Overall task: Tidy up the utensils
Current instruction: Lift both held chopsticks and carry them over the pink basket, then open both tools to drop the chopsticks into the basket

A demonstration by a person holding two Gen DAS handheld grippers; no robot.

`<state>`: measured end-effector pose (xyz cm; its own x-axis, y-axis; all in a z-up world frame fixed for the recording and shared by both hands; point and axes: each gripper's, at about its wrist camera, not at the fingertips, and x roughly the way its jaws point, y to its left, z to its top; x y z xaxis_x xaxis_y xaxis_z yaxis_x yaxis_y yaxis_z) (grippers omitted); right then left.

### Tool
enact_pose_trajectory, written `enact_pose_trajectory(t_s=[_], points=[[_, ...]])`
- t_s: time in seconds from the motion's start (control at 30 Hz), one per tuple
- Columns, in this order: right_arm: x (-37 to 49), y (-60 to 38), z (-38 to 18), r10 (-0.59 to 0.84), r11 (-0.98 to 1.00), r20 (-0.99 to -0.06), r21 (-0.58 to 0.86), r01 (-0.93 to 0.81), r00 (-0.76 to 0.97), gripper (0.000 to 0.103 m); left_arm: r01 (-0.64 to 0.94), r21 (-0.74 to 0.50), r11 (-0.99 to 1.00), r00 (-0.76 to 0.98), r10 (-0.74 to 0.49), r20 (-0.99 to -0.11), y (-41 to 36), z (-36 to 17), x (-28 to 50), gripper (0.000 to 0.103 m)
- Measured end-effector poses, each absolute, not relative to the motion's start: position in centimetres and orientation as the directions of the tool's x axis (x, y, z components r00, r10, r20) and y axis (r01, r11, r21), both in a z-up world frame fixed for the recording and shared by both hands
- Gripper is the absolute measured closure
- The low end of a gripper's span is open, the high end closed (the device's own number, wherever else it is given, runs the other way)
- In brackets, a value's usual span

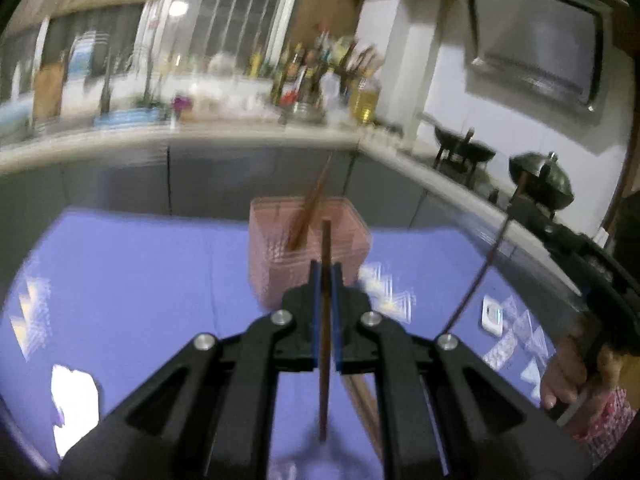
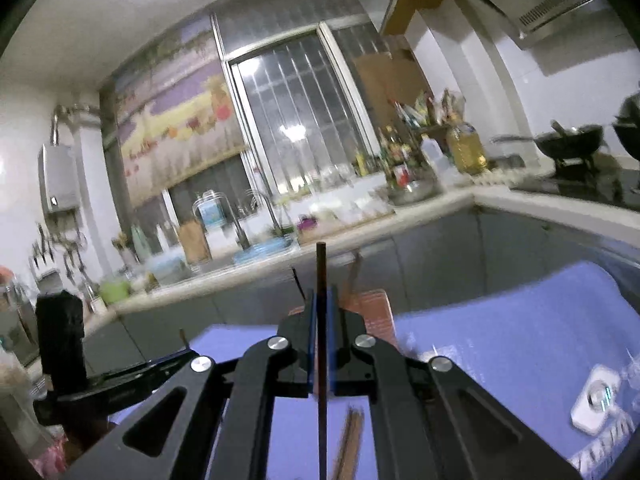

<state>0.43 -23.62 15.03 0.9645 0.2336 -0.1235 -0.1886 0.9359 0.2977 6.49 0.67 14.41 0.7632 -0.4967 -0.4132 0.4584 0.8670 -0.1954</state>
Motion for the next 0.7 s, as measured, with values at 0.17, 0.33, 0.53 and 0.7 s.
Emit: enact_pose_trajectory(t_s=[0.17,0.33,0.53,0.7], points=[[5.7,-23.2,20.2,0.218,0.942,-0.028,0.267,-0.203,0.976,0.098,0.465,-0.132,0.876,0.833,-0.483,-0.269,-0.5,21.2,10.2,0.099],[12.3,-22.4,22.3,0.198,0.949,-0.001,0.250,-0.191,0.980,0.098,0.421,-0.101,0.901,0.870,-0.433,-0.237,-2.1,23.4,15.4,0.099],[18.6,-22.3,18.4,0.226,0.940,-0.112,0.288,-0.186,0.968,0.098,0.390,-0.090,0.916,0.839,-0.394,-0.375,-3.8,19.6,22.0,0.099],[22.1,-21.8,12.0,0.267,0.925,-0.308,0.348,-0.153,0.913,0.098,0.364,-0.074,0.929,0.785,-0.348,-0.512,-5.1,14.5,25.1,0.097]])
